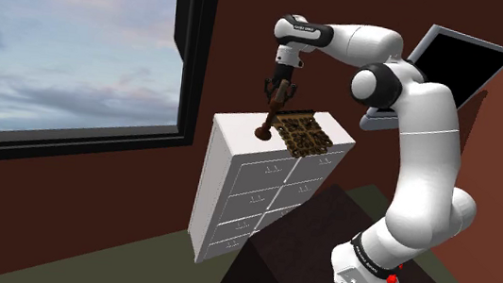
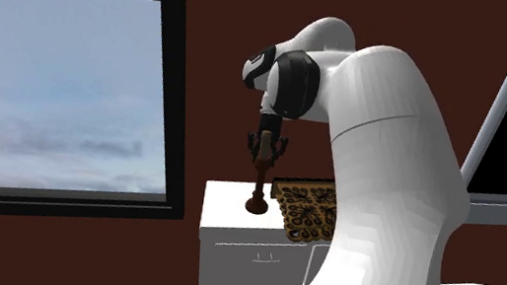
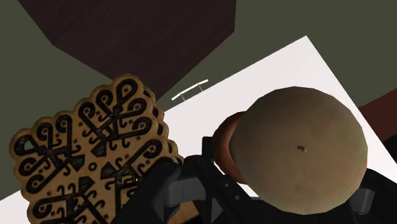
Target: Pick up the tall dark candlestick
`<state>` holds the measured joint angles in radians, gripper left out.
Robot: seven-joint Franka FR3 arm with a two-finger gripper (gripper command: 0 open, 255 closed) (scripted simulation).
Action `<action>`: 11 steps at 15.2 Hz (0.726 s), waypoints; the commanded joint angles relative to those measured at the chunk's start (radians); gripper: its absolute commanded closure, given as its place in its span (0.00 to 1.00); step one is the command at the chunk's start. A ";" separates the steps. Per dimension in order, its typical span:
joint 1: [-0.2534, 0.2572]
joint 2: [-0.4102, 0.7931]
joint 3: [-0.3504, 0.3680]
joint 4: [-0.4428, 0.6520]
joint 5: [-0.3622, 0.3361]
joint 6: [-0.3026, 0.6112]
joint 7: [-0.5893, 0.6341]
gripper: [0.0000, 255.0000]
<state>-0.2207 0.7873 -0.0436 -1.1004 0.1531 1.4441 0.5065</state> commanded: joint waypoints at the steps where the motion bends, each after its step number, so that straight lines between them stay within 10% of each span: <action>1: 0.000 0.000 0.000 0.012 0.000 -0.013 0.002 1.00; 11: 0.000 -0.008 -0.007 0.131 0.006 -0.140 0.016 1.00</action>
<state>-0.2165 0.7730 -0.0495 -0.9948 0.1601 1.3072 0.5253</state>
